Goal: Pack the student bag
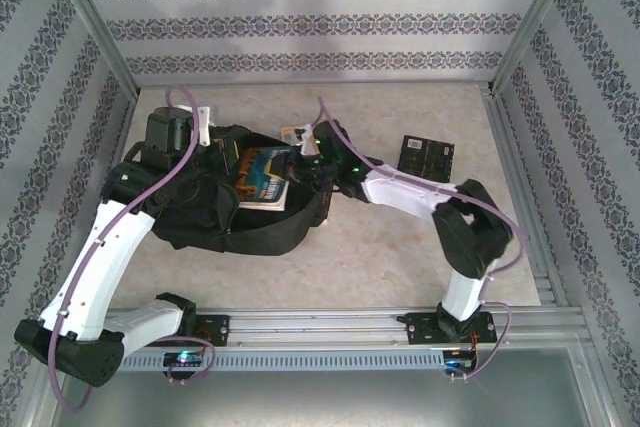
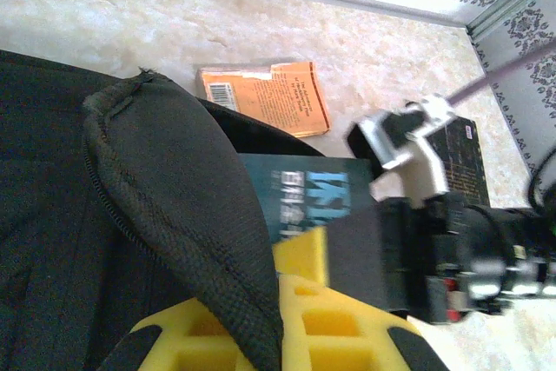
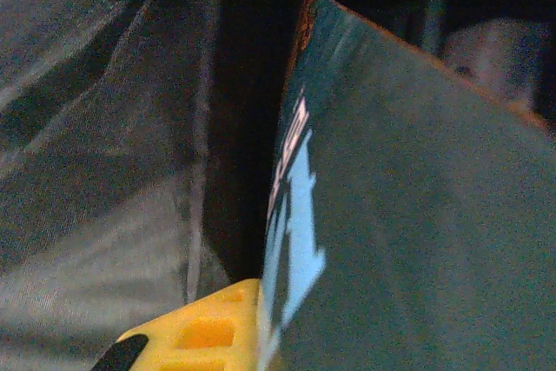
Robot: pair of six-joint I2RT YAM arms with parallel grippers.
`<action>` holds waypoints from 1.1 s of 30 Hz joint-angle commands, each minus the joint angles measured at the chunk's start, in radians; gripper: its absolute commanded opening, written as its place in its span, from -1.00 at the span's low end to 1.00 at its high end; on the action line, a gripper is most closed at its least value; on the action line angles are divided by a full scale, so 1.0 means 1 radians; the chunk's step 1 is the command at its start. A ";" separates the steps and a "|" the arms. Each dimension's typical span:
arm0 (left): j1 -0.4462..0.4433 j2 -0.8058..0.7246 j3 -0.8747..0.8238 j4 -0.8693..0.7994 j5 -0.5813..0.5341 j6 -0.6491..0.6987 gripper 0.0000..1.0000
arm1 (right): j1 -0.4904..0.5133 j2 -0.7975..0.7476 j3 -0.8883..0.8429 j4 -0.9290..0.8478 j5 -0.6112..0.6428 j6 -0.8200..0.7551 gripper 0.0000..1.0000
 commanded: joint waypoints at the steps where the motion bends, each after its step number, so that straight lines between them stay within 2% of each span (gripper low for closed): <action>1: 0.011 -0.034 0.067 0.085 0.017 0.016 -1.00 | 0.048 0.099 0.148 0.110 0.038 0.041 -0.87; 4: 0.011 -0.036 0.071 0.092 -0.005 0.011 -1.00 | 0.072 0.201 0.264 0.051 0.084 0.042 -0.75; 7: 0.011 -0.030 0.065 0.099 -0.017 -0.001 -1.00 | 0.089 0.273 0.335 -0.014 0.132 0.035 -0.46; 9: 0.012 -0.027 0.058 0.103 -0.037 -0.006 -1.00 | 0.100 0.310 0.387 -0.045 0.119 -0.002 -0.11; 10: 0.012 -0.028 0.053 0.107 -0.063 -0.007 -1.00 | 0.103 0.318 0.416 -0.066 0.098 -0.026 -0.03; 12: 0.013 -0.033 0.037 0.105 -0.147 -0.011 -1.00 | 0.110 0.292 0.433 -0.127 0.093 -0.120 0.16; 15: 0.020 -0.046 0.022 0.093 -0.323 -0.029 -1.00 | 0.110 0.175 0.372 -0.210 0.159 -0.291 0.45; 17: 0.035 -0.062 0.008 0.098 -0.430 -0.043 -1.00 | 0.106 0.087 0.309 -0.230 0.186 -0.381 0.56; 22: 0.071 -0.081 -0.039 0.129 -0.580 -0.064 -1.00 | 0.070 -0.107 0.144 -0.218 0.191 -0.492 0.63; 26: 0.093 -0.052 -0.067 0.139 -0.574 -0.091 -1.00 | 0.027 -0.234 0.034 -0.218 0.191 -0.541 0.65; 29: 0.103 -0.036 -0.084 0.139 -0.581 -0.090 -1.00 | -0.036 -0.314 -0.076 -0.197 0.234 -0.517 0.63; 31: 0.109 -0.038 -0.099 0.144 -0.578 -0.086 -1.00 | -0.089 -0.338 -0.136 -0.199 0.250 -0.496 0.57; 33: 0.109 -0.039 -0.113 0.137 -0.596 -0.096 -1.00 | -0.138 -0.326 -0.159 -0.272 0.296 -0.488 0.50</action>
